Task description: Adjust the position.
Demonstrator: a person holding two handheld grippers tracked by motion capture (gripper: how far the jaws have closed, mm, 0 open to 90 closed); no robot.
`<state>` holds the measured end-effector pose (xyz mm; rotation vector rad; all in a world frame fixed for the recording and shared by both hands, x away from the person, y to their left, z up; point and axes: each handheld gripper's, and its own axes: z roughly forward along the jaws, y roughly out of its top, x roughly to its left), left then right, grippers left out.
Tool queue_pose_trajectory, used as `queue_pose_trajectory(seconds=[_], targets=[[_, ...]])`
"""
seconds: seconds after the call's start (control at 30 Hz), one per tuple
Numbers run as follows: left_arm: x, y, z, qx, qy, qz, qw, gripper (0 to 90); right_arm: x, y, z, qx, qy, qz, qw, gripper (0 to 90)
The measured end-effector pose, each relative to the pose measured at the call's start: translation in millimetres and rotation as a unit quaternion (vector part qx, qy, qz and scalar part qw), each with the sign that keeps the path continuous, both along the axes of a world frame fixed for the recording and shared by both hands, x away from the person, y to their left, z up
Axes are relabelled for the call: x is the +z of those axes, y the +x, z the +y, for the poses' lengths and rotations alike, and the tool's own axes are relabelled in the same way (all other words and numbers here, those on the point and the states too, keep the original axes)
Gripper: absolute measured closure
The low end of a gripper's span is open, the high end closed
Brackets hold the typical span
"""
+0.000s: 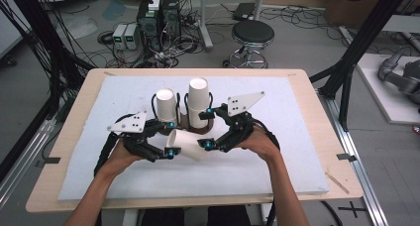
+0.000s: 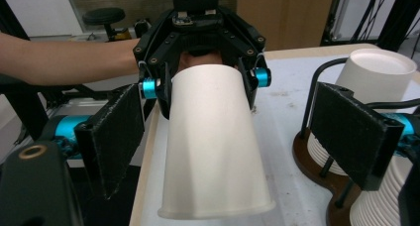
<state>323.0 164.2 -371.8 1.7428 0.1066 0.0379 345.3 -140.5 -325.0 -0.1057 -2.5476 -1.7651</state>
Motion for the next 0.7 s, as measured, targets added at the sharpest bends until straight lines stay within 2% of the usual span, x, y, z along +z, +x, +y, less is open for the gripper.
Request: queue_pose_trajectory(seconds=[0.23, 0.5, 0.63, 0.7], targets=[[0.5, -0.7, -0.2, 0.001, -0.006, -0.001, 1.0, 33.3, -0.8, 1.2, 9.4, 0.004, -0.021, -0.008, 0.9997, 14.8], [-1.2, -1.0, -2.0, 0.002, 0.001, -0.002, 1.0, 33.2, -3.8, -0.3, 20.8, 0.016, -0.066, -0.01, 0.9977, 14.9], [-1.4, -1.1, -2.7, 0.003, -0.003, -0.001, 1.0, 33.3, -5.5, -0.1, 24.7, 0.018, -0.092, -0.009, 0.9956, 14.9], [-1.9, -1.2, -3.5, 0.004, -0.003, -0.002, 1.0, 33.3, -5.5, 0.1, 27.2, 0.021, -0.097, -0.009, 0.995, 14.9]])
